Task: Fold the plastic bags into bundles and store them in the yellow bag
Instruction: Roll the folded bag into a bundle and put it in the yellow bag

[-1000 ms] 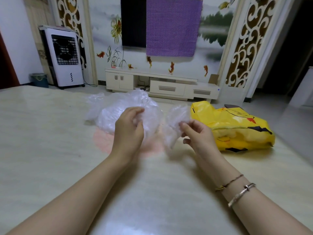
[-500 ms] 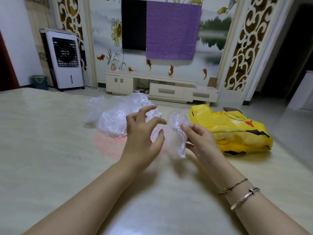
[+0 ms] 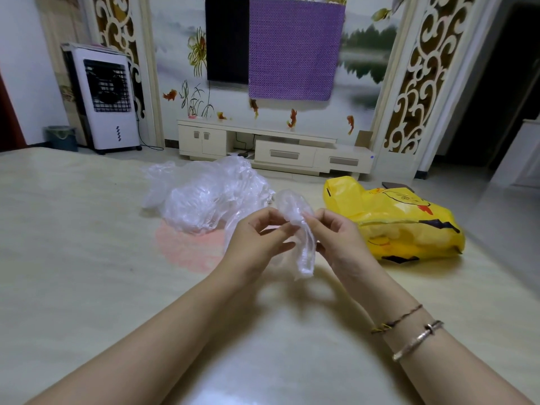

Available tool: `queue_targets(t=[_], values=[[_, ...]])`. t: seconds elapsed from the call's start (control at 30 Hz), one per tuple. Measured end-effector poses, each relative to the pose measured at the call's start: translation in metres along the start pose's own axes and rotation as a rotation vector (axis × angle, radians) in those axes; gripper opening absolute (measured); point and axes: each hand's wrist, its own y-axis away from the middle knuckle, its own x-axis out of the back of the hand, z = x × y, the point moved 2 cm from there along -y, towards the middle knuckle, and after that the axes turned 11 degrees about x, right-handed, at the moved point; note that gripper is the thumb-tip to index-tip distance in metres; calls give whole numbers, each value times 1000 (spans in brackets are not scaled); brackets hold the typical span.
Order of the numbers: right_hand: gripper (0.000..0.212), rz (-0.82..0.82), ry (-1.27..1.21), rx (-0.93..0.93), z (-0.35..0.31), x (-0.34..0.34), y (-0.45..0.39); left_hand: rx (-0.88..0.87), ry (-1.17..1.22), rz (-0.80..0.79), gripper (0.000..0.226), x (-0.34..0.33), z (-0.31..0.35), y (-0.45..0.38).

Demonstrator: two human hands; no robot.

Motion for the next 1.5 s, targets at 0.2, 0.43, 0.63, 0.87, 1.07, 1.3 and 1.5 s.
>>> queue_targets(t=[0.2, 0.43, 0.63, 0.87, 1.07, 1.3, 1.5], values=[[23, 250, -165, -77, 1, 18, -6, 73, 325, 70, 24, 5, 6, -3], [25, 394, 66, -68, 7, 26, -12, -53, -242, 101, 17, -1, -11, -3], [25, 368, 56, -75, 4, 32, -12, -119, -765, 28, 18, 6, -23, -13], [20, 219, 100, -85, 4, 28, -10, -41, -484, 192, 23, 22, -10, -31], [21, 111, 100, -52, 2, 15, -6, 133, -85, -29, 22, 6, -6, -11], [23, -149, 551, -130, -2, 20, -3, -117, -30, 309, 13, 32, 6, -17], [18, -144, 107, -352, 5, 10, 2, -311, -247, 454, 14, 37, 4, -17]])
